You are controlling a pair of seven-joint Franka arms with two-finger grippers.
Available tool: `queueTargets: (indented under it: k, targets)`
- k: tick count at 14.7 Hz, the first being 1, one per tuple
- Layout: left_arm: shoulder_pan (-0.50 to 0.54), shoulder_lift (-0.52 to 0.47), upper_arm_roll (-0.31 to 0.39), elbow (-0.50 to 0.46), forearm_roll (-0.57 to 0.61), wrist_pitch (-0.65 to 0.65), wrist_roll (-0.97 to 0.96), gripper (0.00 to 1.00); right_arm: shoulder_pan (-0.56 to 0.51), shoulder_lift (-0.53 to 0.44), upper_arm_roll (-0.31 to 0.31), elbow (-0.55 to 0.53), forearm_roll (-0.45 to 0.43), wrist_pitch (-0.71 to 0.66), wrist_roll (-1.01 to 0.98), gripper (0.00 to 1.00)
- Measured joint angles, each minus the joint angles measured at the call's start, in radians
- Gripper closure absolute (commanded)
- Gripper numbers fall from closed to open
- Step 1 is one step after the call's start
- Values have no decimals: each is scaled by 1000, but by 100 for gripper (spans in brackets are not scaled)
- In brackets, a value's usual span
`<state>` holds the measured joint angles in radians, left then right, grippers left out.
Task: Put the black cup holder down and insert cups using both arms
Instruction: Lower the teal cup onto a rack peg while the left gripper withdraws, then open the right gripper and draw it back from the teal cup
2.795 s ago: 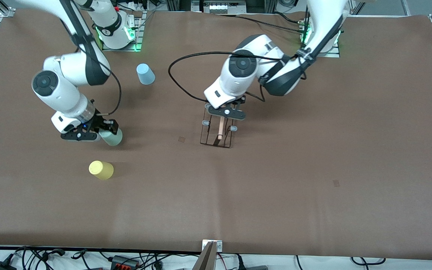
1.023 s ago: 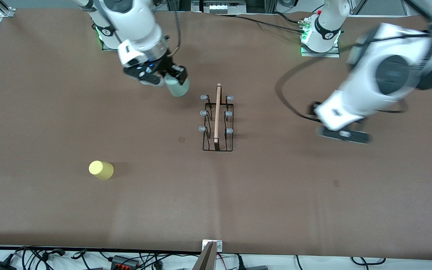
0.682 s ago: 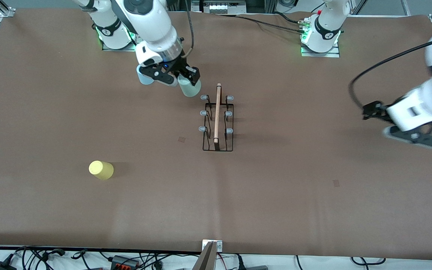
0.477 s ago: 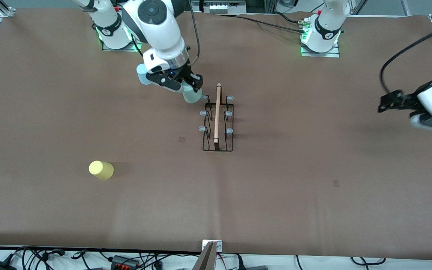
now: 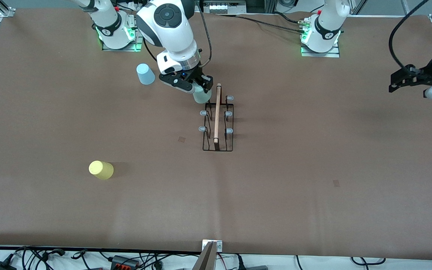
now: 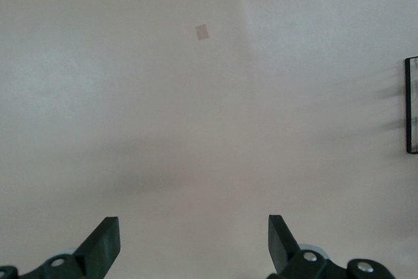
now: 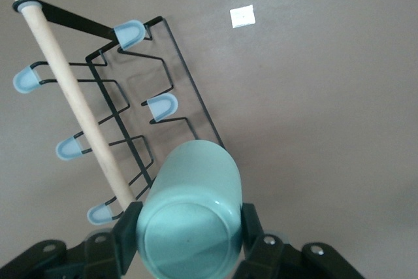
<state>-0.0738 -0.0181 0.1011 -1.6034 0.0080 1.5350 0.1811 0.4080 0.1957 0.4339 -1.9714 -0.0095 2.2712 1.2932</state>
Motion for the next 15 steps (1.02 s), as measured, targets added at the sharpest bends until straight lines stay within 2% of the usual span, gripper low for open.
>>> queueTargets:
  k: [5,6,7,8,9,15]
  targets:
    - [12,-9,12,-34,-46,17,0,0,21,30,0,0,-13,8,2,75]
    - [13,-8,12,-35,-49,18,0,0,22,37,0,0,-16,9,2,69]
    - [13,-7,11,-36,-49,19,0,0,23,44,0,0,-16,10,2,56]
    - [13,-7,11,-36,-49,19,0,0,23,51,0,0,-16,12,2,22]
    - [12,-7,10,-36,-49,19,0,0,24,58,0,0,-16,16,2,0]
    - [12,-6,9,-35,-49,19,0,0,17,64,-7,30,-18,25,1,0]
